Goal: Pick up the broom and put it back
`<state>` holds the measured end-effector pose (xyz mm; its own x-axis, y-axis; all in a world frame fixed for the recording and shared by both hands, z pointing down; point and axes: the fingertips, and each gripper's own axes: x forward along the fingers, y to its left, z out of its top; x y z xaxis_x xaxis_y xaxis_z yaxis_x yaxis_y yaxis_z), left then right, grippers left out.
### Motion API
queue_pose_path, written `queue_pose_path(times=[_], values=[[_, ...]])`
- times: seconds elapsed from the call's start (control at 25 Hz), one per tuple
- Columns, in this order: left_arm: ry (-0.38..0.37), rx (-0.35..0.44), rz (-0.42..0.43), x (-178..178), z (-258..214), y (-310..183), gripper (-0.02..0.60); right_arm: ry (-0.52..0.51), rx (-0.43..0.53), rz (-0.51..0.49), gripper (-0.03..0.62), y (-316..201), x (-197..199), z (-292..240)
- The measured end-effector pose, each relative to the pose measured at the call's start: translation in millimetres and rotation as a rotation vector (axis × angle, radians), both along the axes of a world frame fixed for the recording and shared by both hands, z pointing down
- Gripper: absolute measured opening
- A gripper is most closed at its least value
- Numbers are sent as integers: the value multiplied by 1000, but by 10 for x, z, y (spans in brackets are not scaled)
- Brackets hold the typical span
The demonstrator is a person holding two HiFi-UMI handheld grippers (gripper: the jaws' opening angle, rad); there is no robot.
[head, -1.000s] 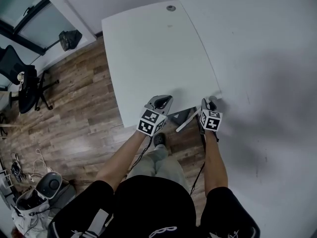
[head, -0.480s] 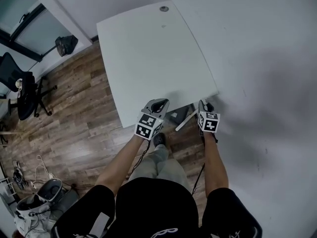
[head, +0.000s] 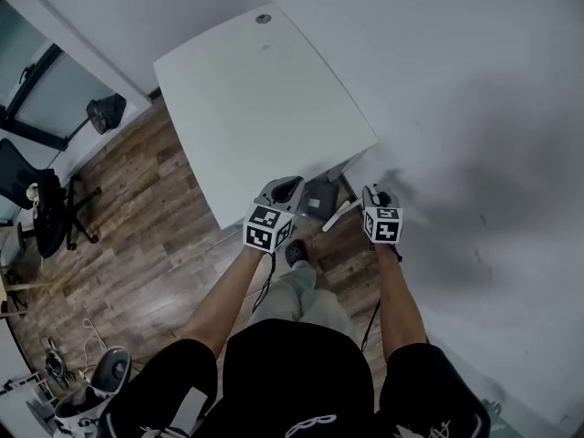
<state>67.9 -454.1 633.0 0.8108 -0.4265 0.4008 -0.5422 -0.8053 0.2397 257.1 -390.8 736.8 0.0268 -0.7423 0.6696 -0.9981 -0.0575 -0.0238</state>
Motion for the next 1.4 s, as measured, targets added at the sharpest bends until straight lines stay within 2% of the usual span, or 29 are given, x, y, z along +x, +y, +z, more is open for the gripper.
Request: queue_pose_path(times=[0.36,0.92,1.4], values=[[12,44,137,226,-197,571,20,0,68,133,116,789,9,-246],[49,98,383,470,-710,1759,20,5,200,363,115,2241,-129,-1080],[127,94,599,559,-1074,2928,20,85,218,555,116,3637,-437,-1560]])
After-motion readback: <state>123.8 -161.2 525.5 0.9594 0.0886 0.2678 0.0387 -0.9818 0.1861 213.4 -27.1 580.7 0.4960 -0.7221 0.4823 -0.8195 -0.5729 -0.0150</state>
